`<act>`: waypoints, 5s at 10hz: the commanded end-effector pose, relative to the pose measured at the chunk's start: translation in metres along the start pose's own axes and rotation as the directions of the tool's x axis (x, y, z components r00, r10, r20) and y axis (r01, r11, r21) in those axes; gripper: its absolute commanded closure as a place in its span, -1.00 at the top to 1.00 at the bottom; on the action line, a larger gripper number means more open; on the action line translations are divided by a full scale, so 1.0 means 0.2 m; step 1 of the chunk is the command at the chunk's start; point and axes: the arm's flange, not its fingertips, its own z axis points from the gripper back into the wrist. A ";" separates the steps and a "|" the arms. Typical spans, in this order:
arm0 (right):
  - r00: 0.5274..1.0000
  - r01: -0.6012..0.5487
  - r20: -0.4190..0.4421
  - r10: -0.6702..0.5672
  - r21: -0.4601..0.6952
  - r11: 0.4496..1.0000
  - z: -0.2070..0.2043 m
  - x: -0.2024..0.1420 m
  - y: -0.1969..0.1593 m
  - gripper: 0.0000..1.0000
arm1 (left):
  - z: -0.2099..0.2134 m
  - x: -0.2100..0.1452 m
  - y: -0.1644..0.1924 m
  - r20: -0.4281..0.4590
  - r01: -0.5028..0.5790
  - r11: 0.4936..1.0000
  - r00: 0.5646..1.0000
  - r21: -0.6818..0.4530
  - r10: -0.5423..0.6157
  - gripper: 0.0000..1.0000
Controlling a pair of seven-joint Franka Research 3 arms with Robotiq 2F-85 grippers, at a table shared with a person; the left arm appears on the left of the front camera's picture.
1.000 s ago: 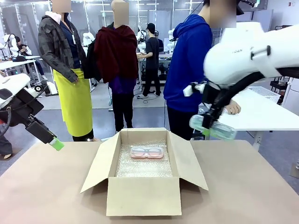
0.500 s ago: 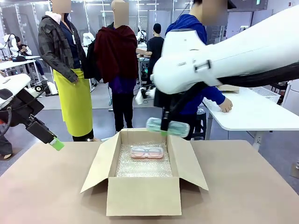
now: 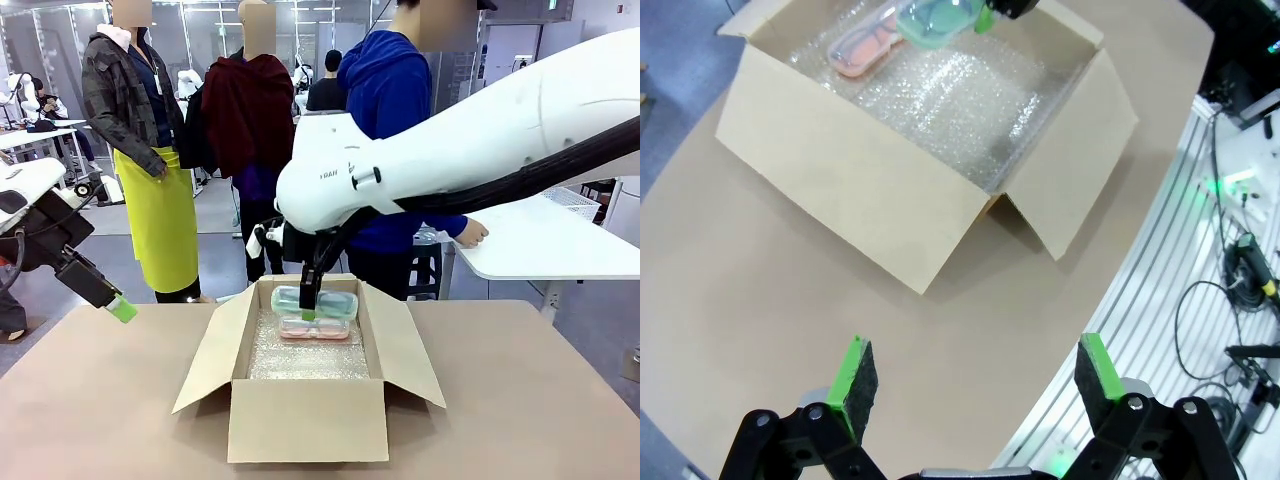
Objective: Pack the glasses set securely to prepare it for shipping.
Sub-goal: Put the Glasses case from the right side of the table into the Package Box, then position the Package Box on the left side of the table.
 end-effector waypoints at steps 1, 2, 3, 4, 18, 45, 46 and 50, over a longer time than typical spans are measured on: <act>1.000 0.005 -0.009 -0.005 0.015 1.000 -0.15 -0.01 -0.02 -0.39 | 0.00 -0.01 0.01 0.024 0.017 1.000 1.000 -0.013 -0.017 1.00; 1.000 0.012 -0.012 -0.012 0.033 0.999 -0.22 -0.01 -0.03 -0.39 | 0.00 -0.01 0.01 0.024 0.017 1.000 1.000 -0.013 -0.017 1.00; 1.000 -0.001 -0.024 0.002 0.028 1.000 -0.31 0.00 -0.03 -0.39 | 0.00 -0.01 0.01 0.024 0.017 1.000 1.000 -0.013 -0.017 1.00; 0.999 -0.015 -0.041 0.017 0.039 0.999 -0.39 0.01 -0.02 -0.39 | 0.00 -0.01 0.01 0.024 0.017 1.000 1.000 -0.013 -0.017 1.00; 0.998 -0.008 -0.065 0.014 0.101 0.995 -0.54 0.01 -0.07 1.00 | 0.00 -0.01 0.01 0.024 0.017 1.000 1.000 -0.013 -0.017 1.00; 0.666 0.603 0.479 -0.572 0.106 0.791 0.48 -1.51 0.58 1.00 | -0.52 0.05 0.52 0.015 -0.492 0.815 0.853 -0.307 0.521 1.00; 0.666 0.603 0.479 -0.572 0.106 0.791 0.48 -1.51 0.58 1.00 | -0.52 0.05 0.52 0.015 -0.492 0.815 0.853 -0.307 0.521 1.00; 0.666 0.603 0.479 -0.572 0.106 0.791 0.48 -1.51 0.58 1.00 | -0.66 0.00 0.72 0.048 -0.545 0.755 0.799 -0.366 0.600 1.00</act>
